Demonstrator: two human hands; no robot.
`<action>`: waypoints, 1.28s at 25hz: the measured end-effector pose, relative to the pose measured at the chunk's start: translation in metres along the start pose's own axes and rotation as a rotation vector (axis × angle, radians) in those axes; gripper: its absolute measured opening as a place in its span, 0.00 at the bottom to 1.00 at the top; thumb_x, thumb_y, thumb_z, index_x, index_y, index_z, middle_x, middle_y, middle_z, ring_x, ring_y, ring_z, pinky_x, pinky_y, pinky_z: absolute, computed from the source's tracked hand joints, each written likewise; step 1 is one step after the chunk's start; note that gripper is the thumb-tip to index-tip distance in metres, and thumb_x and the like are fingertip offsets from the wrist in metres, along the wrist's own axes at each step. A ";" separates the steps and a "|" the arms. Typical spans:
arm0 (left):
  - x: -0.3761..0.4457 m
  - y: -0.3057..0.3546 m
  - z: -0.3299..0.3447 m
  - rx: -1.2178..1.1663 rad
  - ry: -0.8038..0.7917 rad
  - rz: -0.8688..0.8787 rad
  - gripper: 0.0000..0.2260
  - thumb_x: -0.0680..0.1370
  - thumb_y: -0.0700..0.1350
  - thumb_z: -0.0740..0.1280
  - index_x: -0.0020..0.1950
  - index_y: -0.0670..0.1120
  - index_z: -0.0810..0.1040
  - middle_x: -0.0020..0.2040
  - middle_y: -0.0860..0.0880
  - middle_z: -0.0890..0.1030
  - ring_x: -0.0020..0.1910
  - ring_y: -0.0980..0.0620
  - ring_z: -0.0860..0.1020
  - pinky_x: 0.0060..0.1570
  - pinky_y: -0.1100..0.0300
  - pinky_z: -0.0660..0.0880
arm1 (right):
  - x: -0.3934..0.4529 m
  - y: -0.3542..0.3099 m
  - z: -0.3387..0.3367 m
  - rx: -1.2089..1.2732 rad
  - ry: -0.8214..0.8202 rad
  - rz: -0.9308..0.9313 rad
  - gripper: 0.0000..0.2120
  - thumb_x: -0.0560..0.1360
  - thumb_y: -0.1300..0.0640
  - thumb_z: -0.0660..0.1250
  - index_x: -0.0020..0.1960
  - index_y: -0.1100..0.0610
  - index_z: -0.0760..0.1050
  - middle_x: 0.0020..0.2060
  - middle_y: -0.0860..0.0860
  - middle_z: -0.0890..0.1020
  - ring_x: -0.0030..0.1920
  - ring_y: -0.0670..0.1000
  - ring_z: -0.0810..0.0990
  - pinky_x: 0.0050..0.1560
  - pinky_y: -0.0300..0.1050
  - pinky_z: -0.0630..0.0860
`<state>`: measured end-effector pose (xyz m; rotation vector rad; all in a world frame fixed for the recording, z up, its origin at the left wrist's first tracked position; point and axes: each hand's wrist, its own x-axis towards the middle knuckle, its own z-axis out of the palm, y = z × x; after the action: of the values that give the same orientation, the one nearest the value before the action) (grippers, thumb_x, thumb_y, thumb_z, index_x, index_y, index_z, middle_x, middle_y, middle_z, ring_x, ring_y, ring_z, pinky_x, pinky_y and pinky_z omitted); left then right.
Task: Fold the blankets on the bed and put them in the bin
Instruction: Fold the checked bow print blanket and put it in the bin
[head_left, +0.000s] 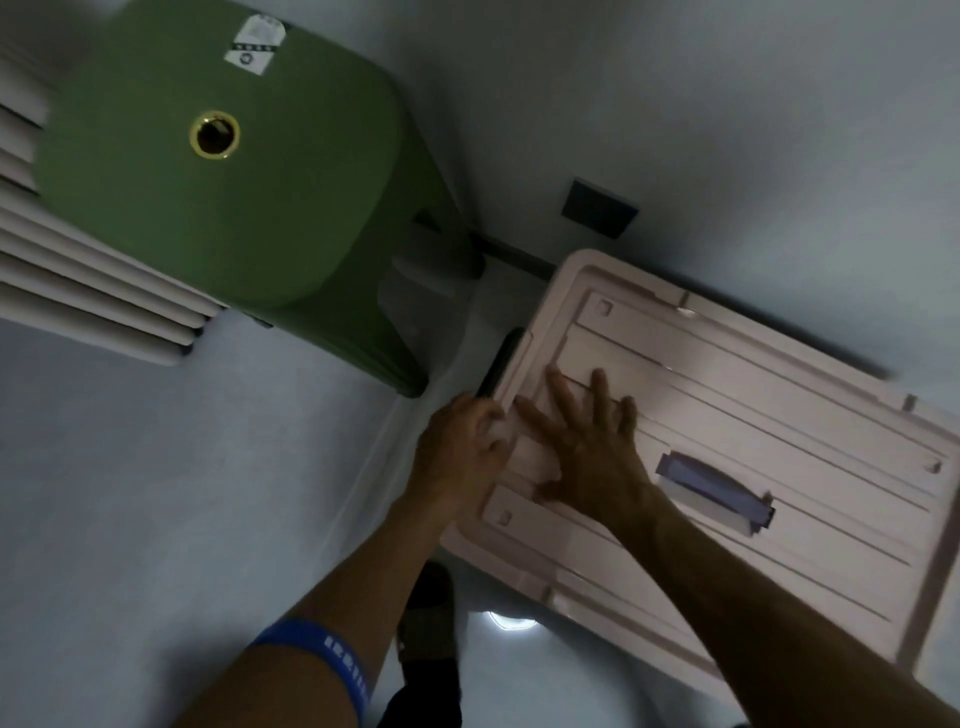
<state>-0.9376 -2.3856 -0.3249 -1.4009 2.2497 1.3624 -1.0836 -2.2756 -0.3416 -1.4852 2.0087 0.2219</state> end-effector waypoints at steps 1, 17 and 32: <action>0.007 -0.002 -0.003 -0.113 0.019 -0.116 0.24 0.75 0.51 0.70 0.69 0.52 0.68 0.67 0.50 0.72 0.61 0.50 0.73 0.56 0.55 0.74 | 0.004 -0.003 0.005 -0.012 -0.020 0.013 0.58 0.65 0.31 0.72 0.74 0.35 0.29 0.73 0.47 0.24 0.72 0.67 0.27 0.69 0.74 0.39; 0.031 0.011 0.008 0.240 0.139 -0.102 0.10 0.78 0.51 0.66 0.50 0.45 0.80 0.55 0.47 0.76 0.46 0.48 0.77 0.48 0.52 0.76 | 0.013 0.001 0.022 0.014 0.121 0.054 0.69 0.57 0.32 0.78 0.76 0.43 0.29 0.76 0.48 0.33 0.74 0.65 0.32 0.69 0.72 0.40; -0.072 0.196 0.242 0.844 -0.598 0.453 0.45 0.75 0.57 0.68 0.77 0.62 0.36 0.77 0.47 0.30 0.75 0.34 0.35 0.72 0.34 0.49 | -0.237 0.224 0.096 0.480 0.610 0.608 0.29 0.76 0.50 0.69 0.73 0.56 0.63 0.71 0.56 0.67 0.55 0.53 0.79 0.49 0.52 0.81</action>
<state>-1.1247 -2.1274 -0.3046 -0.1870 2.2963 0.6007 -1.2097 -1.9604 -0.3324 -0.6485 2.7055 -0.5010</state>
